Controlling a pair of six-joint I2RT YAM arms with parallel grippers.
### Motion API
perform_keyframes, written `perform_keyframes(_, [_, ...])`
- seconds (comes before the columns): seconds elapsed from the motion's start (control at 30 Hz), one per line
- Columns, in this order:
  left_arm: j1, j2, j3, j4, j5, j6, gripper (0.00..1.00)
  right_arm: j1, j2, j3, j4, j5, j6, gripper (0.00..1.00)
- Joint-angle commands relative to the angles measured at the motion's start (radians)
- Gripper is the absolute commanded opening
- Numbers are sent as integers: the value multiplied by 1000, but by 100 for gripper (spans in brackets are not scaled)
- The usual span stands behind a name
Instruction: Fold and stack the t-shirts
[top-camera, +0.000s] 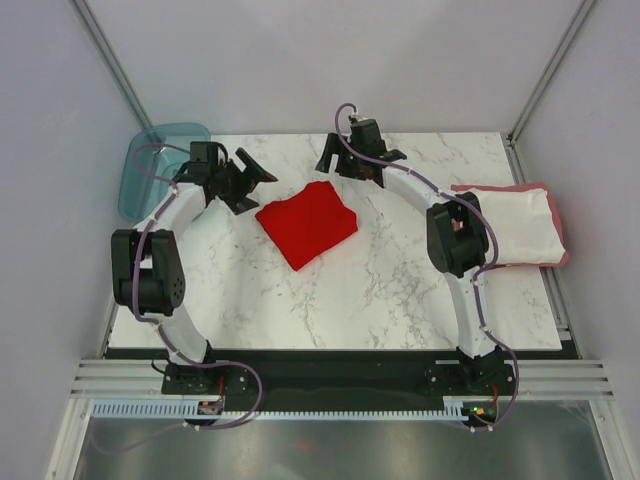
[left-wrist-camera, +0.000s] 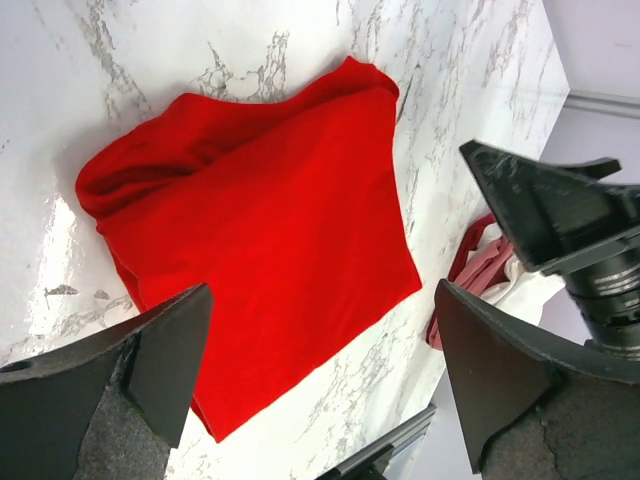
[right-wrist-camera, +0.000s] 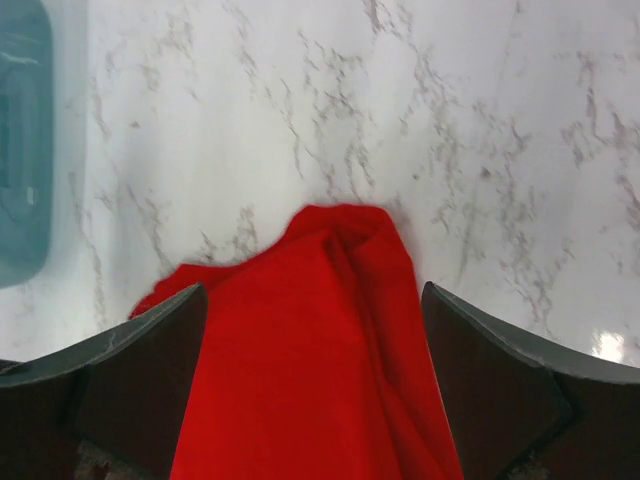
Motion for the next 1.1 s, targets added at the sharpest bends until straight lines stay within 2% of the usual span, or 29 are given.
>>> perform_keyframes(0.0, [-10, -30, 5, -3, -31, 37, 100, 8, -138, -132, 97, 7, -93, 94])
perform_keyframes(0.17, [-30, -88, -143, 58, -34, 35, 98, 8, -169, -257, 53, -5, -106, 87])
perform_keyframes(0.23, [-42, -113, -215, 155, -23, 18, 96, 8, -179, -314, 53, -6, -104, 85])
perform_keyframes(0.27, [-43, -136, -293, 195, -20, -1, 96, 8, -195, -380, 60, -9, -100, 84])
perform_keyframes(0.37, [-51, -164, -399, 325, 4, -15, 96, 6, -251, -536, 131, -38, -86, 82])
perform_keyframes(0.57, [-86, -133, -446, 348, 44, 35, 95, 9, -375, -760, 234, -129, -15, 76])
perform_keyframes(0.73, [-89, -182, -493, 394, 61, 51, 95, 20, -492, -922, 260, -132, 15, 72])
perform_keyframes(0.87, [-111, -234, -522, 388, 26, 60, 95, 20, -547, -966, 315, -117, 29, 73])
perform_keyframes(1.0, [-112, -239, -535, 390, 21, 80, 95, 24, -574, -986, 350, -137, 29, 81])
perform_keyframes(1.07, [-112, -228, -530, 396, 11, 87, 95, 29, -609, -1023, 387, -137, 31, 81])
